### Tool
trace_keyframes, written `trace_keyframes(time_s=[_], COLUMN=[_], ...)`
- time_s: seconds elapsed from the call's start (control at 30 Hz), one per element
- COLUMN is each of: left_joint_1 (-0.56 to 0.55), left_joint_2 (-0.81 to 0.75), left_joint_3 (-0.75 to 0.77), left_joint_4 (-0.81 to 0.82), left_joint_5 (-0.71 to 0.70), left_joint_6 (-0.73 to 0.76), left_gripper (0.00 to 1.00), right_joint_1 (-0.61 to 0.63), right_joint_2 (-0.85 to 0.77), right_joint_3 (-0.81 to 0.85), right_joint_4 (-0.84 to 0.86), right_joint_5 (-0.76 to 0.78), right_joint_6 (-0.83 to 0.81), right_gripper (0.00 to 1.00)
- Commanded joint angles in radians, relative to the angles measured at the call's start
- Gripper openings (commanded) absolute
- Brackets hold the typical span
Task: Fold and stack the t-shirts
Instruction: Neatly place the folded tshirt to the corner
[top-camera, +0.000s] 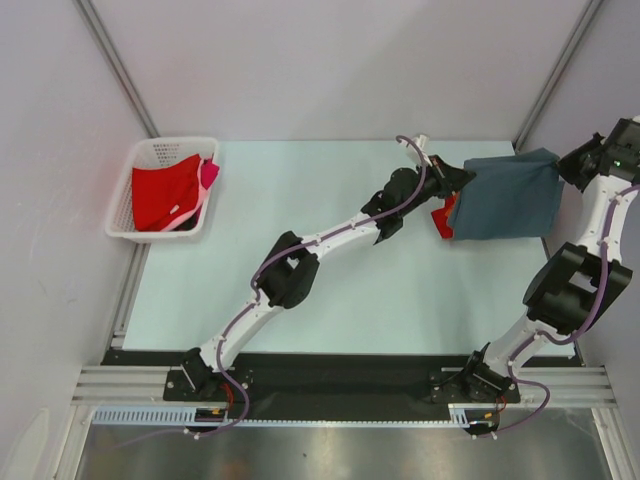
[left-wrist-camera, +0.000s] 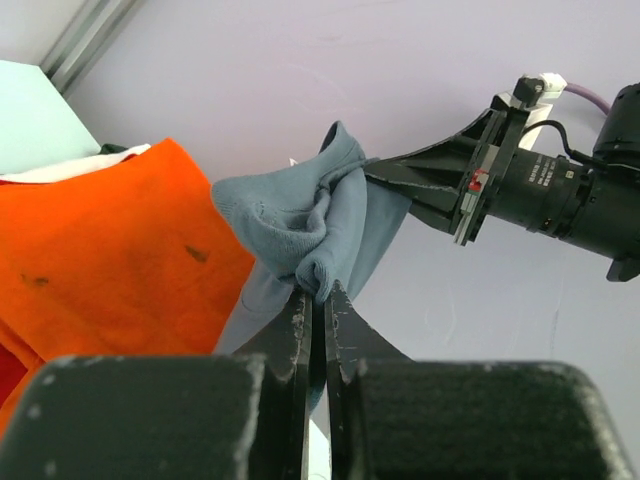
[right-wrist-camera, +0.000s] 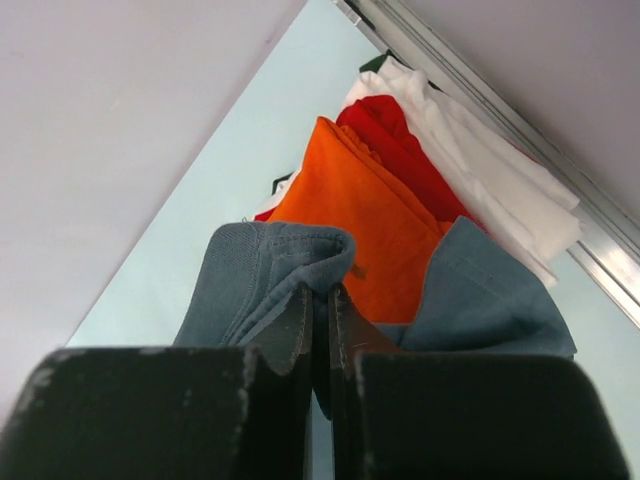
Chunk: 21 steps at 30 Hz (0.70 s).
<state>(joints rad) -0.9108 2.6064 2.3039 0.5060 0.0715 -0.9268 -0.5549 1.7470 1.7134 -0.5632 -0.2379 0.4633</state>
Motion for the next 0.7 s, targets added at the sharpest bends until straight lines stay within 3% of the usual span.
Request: trace_keyframes(time_s=[0.0,0.33,0.5,0.53,0.67], left_joint_1=[0.004,0.038,0.059,0.062,0.066], left_joint_2=[-0.051,0.063,0.138,0.193,0.265], left_joint_3=[0.017,0.077,0.135,0.205,0.284], left_joint_4=[0.075,0.097,0.137,0.140,0.190], left_joint_5=[-0.030,-0.067,-0.193,-0.214,-0.333], left_joint_6=[-0.015,-0.078,-0.087,-0.092,-0.050], left_gripper=[0.00,0.00,0.00,0.01,0.20], right_joint_1=[-0.005,0.010,0.015,0.013,0.013], right_joint_2=[0.002,0.100,0.163,0.172,0.252], right_joint_3=[0.083,0.115,0.140,0.141,0.193], right_joint_4=[0.088,0.114,0.138,0.146,0.161], right_joint_5=[0.017,-0.001,-0.005,-0.003,-0.027], right_joint_6=[0.011,0.012,0.017,0.021,0.018], right_gripper=[0.00,0.00,0.00,0.00,0.00])
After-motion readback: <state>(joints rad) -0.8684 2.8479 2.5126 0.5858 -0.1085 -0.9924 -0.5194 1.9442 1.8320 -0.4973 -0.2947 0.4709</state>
